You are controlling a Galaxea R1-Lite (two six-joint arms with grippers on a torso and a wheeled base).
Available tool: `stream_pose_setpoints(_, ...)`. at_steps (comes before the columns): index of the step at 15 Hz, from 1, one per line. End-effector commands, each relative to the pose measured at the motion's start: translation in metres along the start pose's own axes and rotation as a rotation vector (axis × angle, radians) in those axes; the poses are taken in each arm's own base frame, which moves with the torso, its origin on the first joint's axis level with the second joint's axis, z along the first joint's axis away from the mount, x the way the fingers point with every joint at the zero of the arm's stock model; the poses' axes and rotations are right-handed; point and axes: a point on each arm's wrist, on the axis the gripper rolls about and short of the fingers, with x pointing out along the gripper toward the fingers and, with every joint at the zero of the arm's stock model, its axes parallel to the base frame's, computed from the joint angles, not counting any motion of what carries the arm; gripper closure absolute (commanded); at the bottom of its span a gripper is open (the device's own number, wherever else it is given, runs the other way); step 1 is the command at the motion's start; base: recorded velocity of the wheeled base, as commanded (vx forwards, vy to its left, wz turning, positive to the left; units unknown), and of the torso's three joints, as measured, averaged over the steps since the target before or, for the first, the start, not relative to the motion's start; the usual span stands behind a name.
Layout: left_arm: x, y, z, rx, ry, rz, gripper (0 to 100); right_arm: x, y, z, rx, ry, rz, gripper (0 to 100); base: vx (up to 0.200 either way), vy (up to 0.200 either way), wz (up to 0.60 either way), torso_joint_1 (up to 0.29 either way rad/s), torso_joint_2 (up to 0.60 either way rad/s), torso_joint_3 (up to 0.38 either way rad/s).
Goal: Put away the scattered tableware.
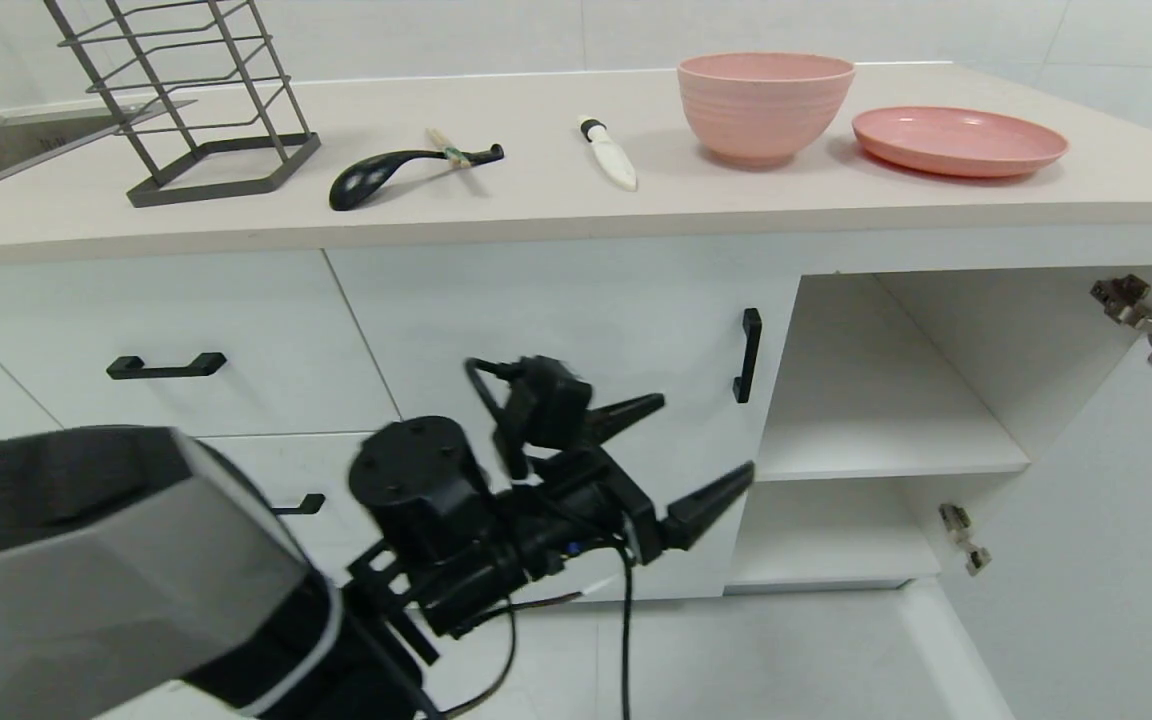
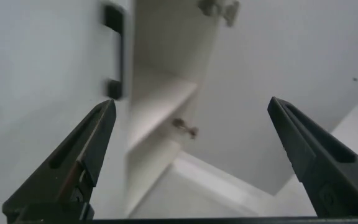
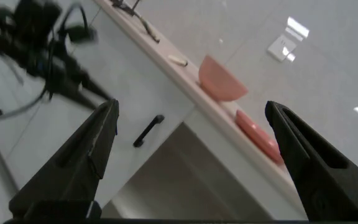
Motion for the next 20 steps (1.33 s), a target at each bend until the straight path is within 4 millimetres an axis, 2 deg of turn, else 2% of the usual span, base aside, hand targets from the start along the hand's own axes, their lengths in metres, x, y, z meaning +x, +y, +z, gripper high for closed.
stream_pose_setpoints(1,-0.096,0.024,0.072,0.109,-0.107,0.173,0,-0.004,0.009,-0.008,0.036,0.027,0.012,0,0.0,0.0,0.0,0.0,0.0,0.0)
stream_pose_setpoints(3,-0.141,0.019,0.091,0.157,-0.145,0.26,0,-0.008,0.016,-0.014,0.065,0.048,0.02,0,0.0,0.0,0.0,0.0,0.0,0.0)
stream_pose_setpoints(6,-0.188,-0.016,0.089,0.162,-0.148,0.274,0,-0.012,0.023,-0.013,0.106,0.04,0.059,0,0.0,0.0,0.0,0.0,0.0,0.0)
stream_pose_setpoints(7,-0.199,-0.024,0.087,0.167,-0.151,0.277,0,-0.015,0.028,-0.012,0.134,0.038,0.077,0,0.0,0.0,0.0,0.0,0.0,0.0)
stream_pose_setpoints(11,-0.247,-0.056,0.095,0.322,-0.173,0.407,0,-0.055,0.075,-0.008,0.257,0.102,0.139,0,0.0,0.0,0.0,0.0,0.0,0.0)
stream_pose_setpoints(13,-0.275,-0.079,0.084,0.327,-0.114,0.463,0,-0.078,0.101,-0.016,0.335,0.125,0.201,0,0.0,0.0,0.0,0.0,0.0,0.0)
stream_pose_setpoints(16,-0.312,-0.107,0.056,0.322,-0.052,0.601,0,-0.082,0.106,-0.023,0.399,0.217,0.148,0,0.0,0.0,0.0,0.0,0.0,0.0)
stream_pose_setpoints(18,-0.333,-0.12,0.027,0.26,0.034,0.696,0,-0.084,0.108,-0.031,0.475,0.369,-0.012,0,0.0,0.0,0.0,0.0,0.0,0.0)
stream_pose_setpoints(20,-0.333,-0.116,0.015,0.234,0.099,0.743,0,-0.087,0.107,-0.036,0.556,0.494,-0.193,0,0.0,0.0,0.0,0.0,0.0,0.0)
